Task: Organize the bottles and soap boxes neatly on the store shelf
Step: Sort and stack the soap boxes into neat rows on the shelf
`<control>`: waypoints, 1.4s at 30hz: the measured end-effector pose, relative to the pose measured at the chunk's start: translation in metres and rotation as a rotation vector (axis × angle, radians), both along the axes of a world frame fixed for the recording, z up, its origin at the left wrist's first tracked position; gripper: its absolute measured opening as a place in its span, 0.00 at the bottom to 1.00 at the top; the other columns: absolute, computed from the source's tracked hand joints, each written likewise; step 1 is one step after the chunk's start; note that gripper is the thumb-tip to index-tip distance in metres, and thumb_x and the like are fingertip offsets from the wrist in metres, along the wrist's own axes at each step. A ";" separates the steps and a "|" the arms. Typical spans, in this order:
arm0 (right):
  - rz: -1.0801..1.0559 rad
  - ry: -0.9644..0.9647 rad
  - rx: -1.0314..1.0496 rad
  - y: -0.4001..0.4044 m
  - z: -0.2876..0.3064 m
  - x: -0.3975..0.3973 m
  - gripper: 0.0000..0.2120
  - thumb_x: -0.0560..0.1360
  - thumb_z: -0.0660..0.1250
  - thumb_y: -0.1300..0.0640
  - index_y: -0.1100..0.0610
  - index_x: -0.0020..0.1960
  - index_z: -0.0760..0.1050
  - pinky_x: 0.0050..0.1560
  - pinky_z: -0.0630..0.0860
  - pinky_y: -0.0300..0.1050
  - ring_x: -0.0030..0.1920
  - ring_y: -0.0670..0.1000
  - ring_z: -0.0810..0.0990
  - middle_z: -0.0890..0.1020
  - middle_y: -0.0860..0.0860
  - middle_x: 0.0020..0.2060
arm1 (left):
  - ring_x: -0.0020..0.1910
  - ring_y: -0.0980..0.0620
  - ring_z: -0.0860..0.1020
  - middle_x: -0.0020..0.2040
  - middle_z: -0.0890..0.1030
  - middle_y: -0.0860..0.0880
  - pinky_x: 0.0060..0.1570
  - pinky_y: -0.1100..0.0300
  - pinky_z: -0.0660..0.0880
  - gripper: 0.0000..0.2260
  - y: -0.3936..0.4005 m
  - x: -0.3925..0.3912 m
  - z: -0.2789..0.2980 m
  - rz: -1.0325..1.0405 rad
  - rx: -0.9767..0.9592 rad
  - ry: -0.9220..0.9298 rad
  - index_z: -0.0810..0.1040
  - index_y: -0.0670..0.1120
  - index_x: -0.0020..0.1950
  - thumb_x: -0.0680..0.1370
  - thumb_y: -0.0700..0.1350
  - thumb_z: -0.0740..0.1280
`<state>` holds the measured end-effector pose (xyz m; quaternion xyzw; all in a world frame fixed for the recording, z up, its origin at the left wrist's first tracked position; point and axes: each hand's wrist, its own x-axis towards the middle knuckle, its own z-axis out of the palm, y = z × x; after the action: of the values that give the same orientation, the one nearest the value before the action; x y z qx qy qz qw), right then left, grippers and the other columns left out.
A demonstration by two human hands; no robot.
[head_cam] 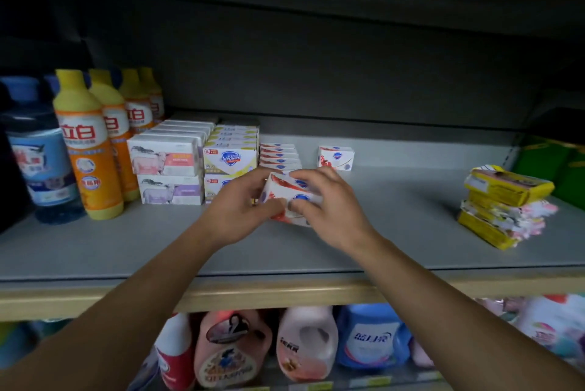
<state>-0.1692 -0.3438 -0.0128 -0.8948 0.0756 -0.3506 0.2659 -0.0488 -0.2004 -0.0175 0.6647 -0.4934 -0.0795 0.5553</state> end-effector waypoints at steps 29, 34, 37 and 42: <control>-0.003 -0.053 0.617 0.002 -0.049 0.024 0.24 0.70 0.60 0.32 0.50 0.30 0.77 0.23 0.67 0.34 0.21 0.45 0.71 0.76 0.48 0.22 | 0.21 0.50 0.75 0.25 0.79 0.42 0.20 0.64 0.69 0.28 0.019 0.022 -0.039 0.312 0.010 0.470 0.79 0.42 0.40 0.74 0.68 0.62; 0.193 -0.048 0.631 0.004 -0.046 0.018 0.07 0.79 0.63 0.48 0.43 0.51 0.80 0.26 0.72 0.38 0.24 0.49 0.75 0.83 0.51 0.34 | 0.23 0.49 0.76 0.28 0.80 0.40 0.22 0.61 0.70 0.30 0.022 0.022 -0.036 0.296 -0.038 0.533 0.77 0.48 0.47 0.66 0.74 0.60; 0.244 -0.016 0.672 0.007 -0.045 0.019 0.12 0.81 0.61 0.49 0.35 0.59 0.76 0.34 0.79 0.42 0.34 0.56 0.84 0.84 0.47 0.50 | 0.25 0.46 0.77 0.30 0.81 0.39 0.25 0.59 0.72 0.31 0.022 0.024 -0.037 0.247 -0.080 0.597 0.79 0.45 0.46 0.67 0.73 0.62; 0.159 -0.074 0.653 0.006 -0.048 0.025 0.12 0.83 0.56 0.51 0.34 0.57 0.71 0.38 0.81 0.46 0.39 0.56 0.85 0.81 0.47 0.51 | 0.35 0.47 0.80 0.40 0.83 0.42 0.35 0.53 0.79 0.07 0.022 0.018 -0.039 0.129 -0.146 0.553 0.80 0.48 0.53 0.76 0.46 0.72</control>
<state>-0.1438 -0.3376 -0.0606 -0.7520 0.1043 -0.3184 0.5676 -0.0307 -0.1785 -0.0564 0.6060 -0.2843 -0.1865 0.7191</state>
